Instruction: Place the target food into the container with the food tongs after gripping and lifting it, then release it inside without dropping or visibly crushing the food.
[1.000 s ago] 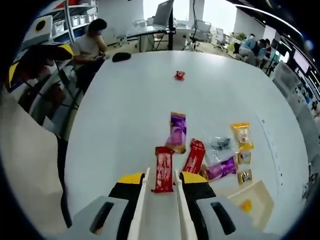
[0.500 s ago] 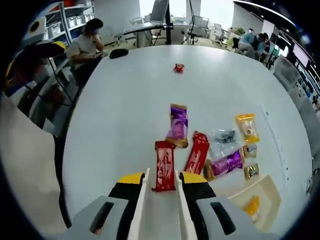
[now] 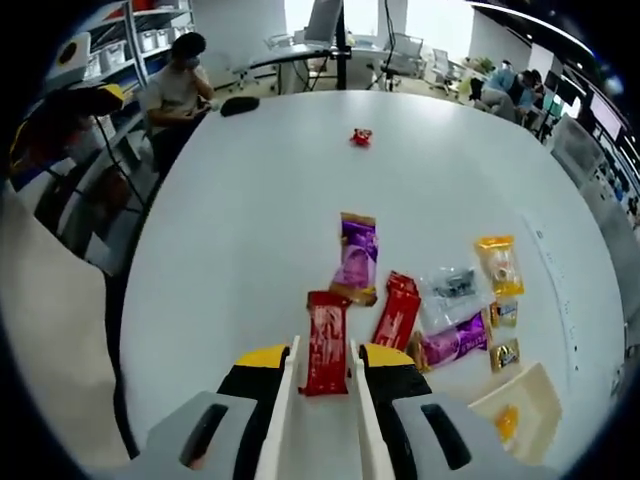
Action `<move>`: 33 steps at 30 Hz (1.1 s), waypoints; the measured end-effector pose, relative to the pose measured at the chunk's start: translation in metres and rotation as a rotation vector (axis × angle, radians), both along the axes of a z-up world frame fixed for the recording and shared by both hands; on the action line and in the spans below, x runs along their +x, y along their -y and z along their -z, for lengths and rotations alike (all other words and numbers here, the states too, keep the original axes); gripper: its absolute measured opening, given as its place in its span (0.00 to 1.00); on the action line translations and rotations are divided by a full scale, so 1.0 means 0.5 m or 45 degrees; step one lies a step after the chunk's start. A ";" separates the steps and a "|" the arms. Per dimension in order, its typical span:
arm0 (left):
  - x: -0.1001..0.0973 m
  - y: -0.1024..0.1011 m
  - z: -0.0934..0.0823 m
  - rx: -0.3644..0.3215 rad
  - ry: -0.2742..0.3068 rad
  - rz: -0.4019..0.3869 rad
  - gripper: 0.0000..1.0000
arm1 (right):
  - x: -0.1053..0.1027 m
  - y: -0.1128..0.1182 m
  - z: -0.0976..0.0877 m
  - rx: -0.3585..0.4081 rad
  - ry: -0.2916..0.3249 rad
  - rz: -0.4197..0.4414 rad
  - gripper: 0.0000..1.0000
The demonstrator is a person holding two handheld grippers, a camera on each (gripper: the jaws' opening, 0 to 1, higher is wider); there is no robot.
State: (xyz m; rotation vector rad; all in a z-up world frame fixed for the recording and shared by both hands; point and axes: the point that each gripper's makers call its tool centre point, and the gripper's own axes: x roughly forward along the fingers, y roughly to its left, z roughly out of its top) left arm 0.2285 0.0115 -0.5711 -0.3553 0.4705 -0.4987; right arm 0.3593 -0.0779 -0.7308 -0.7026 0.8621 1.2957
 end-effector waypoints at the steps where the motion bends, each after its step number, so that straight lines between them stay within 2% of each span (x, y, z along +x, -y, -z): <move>1: 0.000 -0.001 -0.001 -0.001 0.000 -0.001 0.61 | 0.000 -0.002 0.003 -0.003 -0.002 -0.002 0.28; 33: -0.001 -0.004 -0.012 -0.006 0.008 -0.008 0.61 | 0.003 -0.001 0.021 -0.036 -0.005 0.005 0.26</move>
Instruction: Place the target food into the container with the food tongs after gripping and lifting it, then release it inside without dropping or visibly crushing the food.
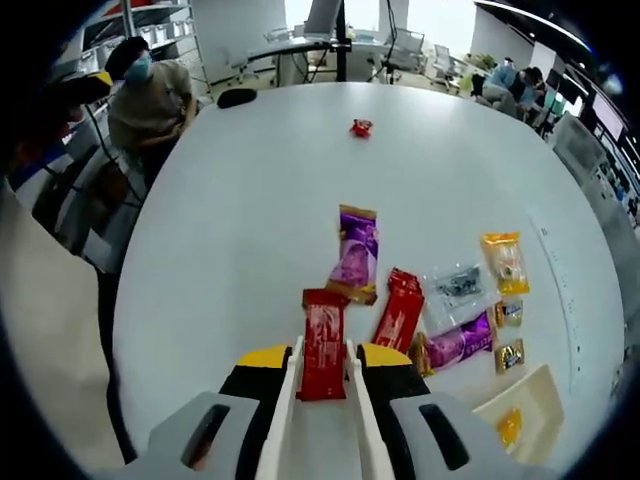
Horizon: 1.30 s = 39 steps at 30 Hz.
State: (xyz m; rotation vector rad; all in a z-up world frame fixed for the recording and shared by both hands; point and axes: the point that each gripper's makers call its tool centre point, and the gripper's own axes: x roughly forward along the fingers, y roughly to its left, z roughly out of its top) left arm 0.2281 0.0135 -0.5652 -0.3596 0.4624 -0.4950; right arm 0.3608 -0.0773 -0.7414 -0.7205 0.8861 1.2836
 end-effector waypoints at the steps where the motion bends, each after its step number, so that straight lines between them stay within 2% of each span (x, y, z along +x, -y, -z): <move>1: 0.000 0.000 0.000 0.000 0.000 0.000 0.61 | -0.004 0.000 0.000 0.002 -0.015 0.000 0.26; 25: 0.000 -0.003 0.001 -0.007 0.001 -0.004 0.61 | -0.012 -0.003 0.007 -0.020 -0.011 -0.036 0.23; 39: 0.004 0.000 -0.001 -0.013 0.012 0.013 0.61 | -0.012 0.006 -0.017 0.031 -0.029 0.015 0.23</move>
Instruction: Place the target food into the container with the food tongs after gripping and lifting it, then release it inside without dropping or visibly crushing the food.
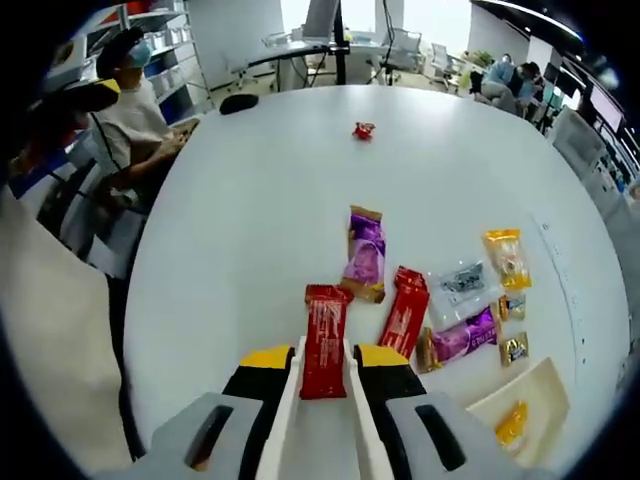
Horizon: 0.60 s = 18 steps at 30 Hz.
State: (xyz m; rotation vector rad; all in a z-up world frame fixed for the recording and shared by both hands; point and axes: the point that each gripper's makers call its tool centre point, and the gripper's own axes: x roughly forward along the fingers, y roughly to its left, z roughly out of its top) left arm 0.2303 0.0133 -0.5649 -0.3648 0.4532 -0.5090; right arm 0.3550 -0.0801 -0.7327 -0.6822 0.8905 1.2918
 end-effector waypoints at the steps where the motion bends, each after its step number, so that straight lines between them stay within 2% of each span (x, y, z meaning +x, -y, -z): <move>1: 0.001 0.001 0.000 -0.001 0.001 0.003 0.61 | 0.000 0.002 -0.001 0.000 0.003 0.001 0.23; 18: 0.008 0.020 -0.012 0.005 0.033 0.060 0.61 | 0.007 0.020 -0.046 0.054 0.041 0.065 0.23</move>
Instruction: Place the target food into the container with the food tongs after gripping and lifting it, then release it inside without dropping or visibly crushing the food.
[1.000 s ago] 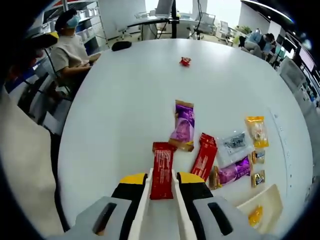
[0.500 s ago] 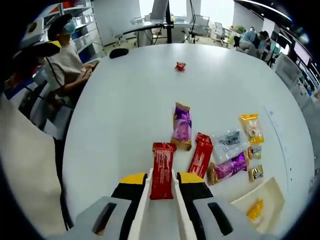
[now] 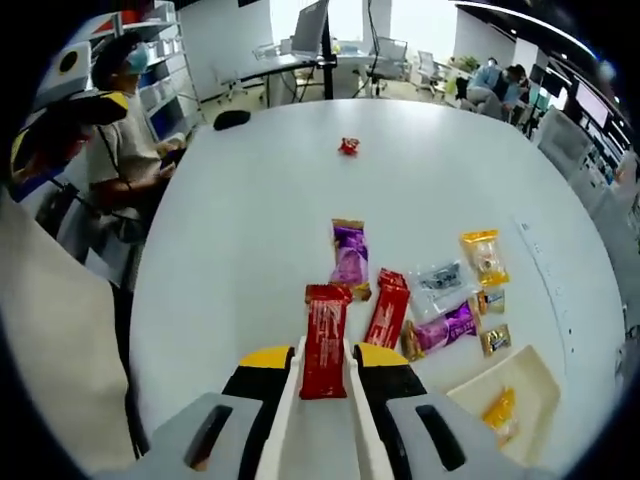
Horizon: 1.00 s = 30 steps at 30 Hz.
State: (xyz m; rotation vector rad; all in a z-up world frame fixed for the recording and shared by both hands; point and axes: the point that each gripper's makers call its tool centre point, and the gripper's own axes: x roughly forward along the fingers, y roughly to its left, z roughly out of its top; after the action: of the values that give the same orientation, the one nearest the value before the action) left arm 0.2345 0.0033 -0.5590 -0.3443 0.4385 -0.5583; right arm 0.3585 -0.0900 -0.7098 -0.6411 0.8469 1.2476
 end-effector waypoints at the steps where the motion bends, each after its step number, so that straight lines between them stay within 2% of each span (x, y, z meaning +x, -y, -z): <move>1: 0.000 0.000 0.000 0.000 0.001 0.000 0.61 | 0.000 0.001 -0.002 0.003 -0.003 0.005 0.23; 8: 0.004 0.009 -0.006 -0.001 0.013 0.018 0.61 | 0.005 0.006 -0.018 0.018 0.019 0.026 0.23; 14: 0.012 0.023 -0.013 0.001 0.029 0.054 0.61 | 0.019 0.016 -0.053 0.052 0.057 0.066 0.23; 30: 0.025 0.044 -0.028 0.010 0.062 0.128 0.61 | 0.047 0.040 -0.104 0.101 0.117 0.156 0.23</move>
State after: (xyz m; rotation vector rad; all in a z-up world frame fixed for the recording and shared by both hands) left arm 0.2471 -0.0187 -0.5448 -0.3013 0.4127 -0.6614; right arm 0.3821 -0.1099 -0.6580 -0.5703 0.7458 1.1265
